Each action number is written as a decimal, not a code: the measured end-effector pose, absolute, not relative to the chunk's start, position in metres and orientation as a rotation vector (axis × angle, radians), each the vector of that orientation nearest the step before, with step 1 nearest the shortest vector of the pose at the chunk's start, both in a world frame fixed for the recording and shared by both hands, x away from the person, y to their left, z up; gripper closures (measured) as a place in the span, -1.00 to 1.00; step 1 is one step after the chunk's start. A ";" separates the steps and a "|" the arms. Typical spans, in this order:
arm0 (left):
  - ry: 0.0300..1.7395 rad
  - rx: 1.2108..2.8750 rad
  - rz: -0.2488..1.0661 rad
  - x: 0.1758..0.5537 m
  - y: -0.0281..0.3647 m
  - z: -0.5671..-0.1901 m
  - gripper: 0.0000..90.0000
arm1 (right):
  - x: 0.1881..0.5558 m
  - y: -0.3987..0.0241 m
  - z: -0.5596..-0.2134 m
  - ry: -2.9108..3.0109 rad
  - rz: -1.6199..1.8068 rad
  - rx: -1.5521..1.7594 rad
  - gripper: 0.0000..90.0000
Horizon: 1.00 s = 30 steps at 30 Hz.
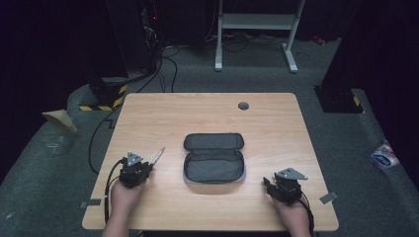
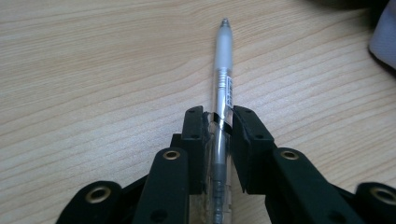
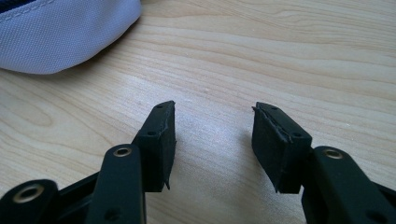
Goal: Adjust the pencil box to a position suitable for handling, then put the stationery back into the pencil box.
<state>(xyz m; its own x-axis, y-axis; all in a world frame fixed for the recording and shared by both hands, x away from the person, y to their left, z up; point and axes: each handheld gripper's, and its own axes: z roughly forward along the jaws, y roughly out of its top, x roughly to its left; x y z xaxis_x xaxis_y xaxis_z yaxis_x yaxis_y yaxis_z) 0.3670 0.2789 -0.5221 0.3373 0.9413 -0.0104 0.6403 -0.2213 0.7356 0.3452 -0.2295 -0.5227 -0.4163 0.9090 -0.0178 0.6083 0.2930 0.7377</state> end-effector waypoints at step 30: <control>1.177 1.847 0.658 0.345 0.260 -0.478 0.70 | 0.345 -0.229 -0.523 2.129 0.924 1.360 0.09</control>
<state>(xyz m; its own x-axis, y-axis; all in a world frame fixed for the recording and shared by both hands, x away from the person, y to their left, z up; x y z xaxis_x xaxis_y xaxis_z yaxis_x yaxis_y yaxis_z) 0.3448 0.2599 -0.4777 0.4243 0.9055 -0.0030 0.4713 -0.2181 0.8546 0.3450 -0.2293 -0.5228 -0.4139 0.9102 -0.0151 0.6104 0.2898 0.7372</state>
